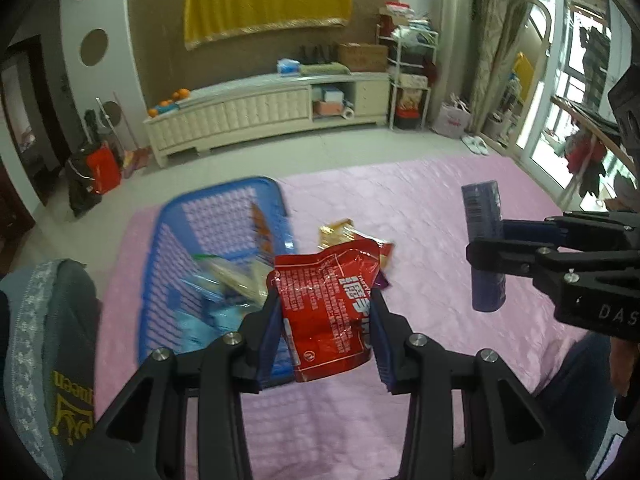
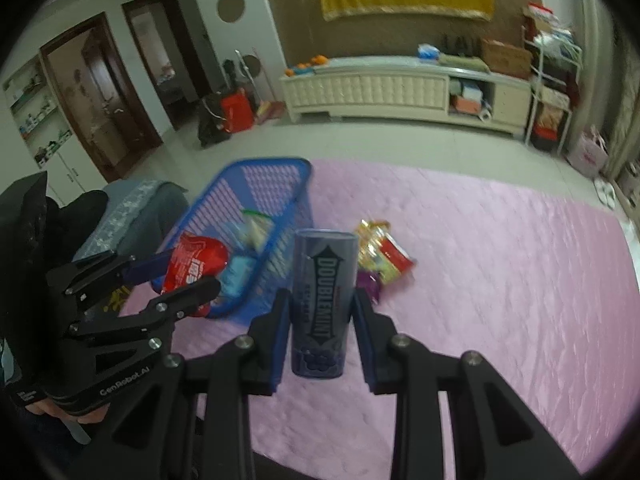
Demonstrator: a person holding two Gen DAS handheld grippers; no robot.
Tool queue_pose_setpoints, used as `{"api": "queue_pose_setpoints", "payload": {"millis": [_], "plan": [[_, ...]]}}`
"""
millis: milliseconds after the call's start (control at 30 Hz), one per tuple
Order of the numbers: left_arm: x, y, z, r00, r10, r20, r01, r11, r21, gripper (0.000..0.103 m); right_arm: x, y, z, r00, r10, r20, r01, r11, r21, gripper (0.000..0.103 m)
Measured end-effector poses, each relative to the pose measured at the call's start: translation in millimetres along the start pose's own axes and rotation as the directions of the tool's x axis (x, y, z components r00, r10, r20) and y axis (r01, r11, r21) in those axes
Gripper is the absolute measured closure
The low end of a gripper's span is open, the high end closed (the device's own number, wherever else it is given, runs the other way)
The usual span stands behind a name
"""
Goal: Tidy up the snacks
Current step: 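Carry the red pouch in the left gripper while the right gripper carries the gum pack to the basket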
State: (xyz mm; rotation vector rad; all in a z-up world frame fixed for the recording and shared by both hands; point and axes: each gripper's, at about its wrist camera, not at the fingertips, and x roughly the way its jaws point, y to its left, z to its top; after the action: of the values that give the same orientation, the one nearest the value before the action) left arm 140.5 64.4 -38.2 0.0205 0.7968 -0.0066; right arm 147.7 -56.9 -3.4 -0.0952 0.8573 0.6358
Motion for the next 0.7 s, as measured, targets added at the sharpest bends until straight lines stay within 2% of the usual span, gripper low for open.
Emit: {"api": "queue_pose_setpoints", "payload": {"millis": [233, 500, 700], "plan": [[-1, 54, 1, 1.000, 0.020, 0.012, -0.019, 0.998, -0.063, 0.065, 24, 38, 25, 0.998, 0.058, 0.005, -0.057, 0.997, -0.051, 0.068], [32, 92, -15, 0.999, 0.010, -0.052, -0.015, 0.995, -0.102, 0.065, 80, 70, 35, 0.992, 0.097, -0.080, -0.102, 0.993, -0.060, 0.068], [52, 108, -20, 0.996, -0.045, -0.073, 0.034, 0.989, -0.144, 0.064, 111, 86, 32, 0.985, 0.086, -0.148, -0.100, 0.991, -0.087, 0.068]]}}
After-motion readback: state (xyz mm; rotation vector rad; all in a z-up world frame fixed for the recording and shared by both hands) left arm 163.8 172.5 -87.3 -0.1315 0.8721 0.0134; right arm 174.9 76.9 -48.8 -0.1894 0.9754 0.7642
